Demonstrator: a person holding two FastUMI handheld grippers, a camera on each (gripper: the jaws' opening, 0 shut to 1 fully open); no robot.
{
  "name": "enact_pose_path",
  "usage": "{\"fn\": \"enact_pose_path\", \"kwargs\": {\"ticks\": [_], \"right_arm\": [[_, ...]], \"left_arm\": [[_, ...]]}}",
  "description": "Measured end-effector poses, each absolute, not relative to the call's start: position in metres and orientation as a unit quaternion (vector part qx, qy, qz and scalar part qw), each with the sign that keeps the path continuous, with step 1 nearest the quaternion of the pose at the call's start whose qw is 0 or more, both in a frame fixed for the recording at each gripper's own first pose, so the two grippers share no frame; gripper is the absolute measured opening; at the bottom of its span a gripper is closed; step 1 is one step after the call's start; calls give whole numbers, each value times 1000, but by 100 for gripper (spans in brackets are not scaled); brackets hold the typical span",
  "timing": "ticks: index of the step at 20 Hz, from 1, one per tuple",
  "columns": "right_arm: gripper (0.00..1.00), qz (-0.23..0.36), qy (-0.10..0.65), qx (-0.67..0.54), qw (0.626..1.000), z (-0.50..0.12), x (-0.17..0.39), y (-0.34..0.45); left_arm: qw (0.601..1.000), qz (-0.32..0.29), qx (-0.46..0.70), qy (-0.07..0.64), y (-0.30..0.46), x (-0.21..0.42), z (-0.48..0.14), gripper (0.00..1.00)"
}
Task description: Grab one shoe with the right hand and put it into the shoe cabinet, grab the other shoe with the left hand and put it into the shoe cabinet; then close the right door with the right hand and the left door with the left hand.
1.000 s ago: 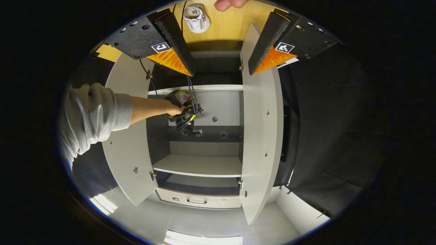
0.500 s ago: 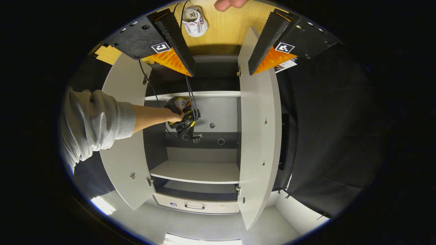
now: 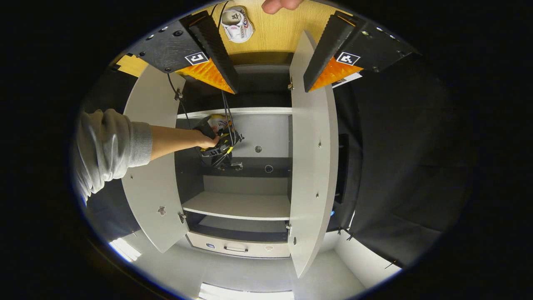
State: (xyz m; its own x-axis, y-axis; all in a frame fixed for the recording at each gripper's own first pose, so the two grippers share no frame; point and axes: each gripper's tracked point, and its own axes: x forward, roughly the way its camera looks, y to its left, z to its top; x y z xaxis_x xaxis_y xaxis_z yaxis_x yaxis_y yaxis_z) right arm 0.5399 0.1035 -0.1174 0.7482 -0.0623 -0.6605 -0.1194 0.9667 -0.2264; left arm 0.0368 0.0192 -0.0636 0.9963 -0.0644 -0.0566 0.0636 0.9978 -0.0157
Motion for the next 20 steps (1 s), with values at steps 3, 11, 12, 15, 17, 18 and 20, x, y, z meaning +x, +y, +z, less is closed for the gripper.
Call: {"fn": "enact_pose_path", "kwargs": {"ticks": [3,11,12,15,17,18,20], "right_arm": [[45,16,352,-129,927,-106,529,103],[45,20,334,-147,931,-69,485,95],[45,19,325,-158,932,-61,477,91],[45,31,292,-158,943,-32,444,93],[45,47,262,-138,954,-9,414,100],[45,56,243,-128,960,3,397,103],[45,69,199,-111,971,28,358,106]], "left_arm": [[999,-38,-10,21,15,34,-58,95],[999,-49,-22,-9,12,22,-37,95],[999,-48,-20,-14,13,23,-34,95],[998,-50,-23,-21,13,18,-29,95],[998,-50,-26,-27,15,15,-24,95],[998,-50,-26,-27,15,12,-23,95],[998,-49,-24,-30,18,8,-22,95]]}}
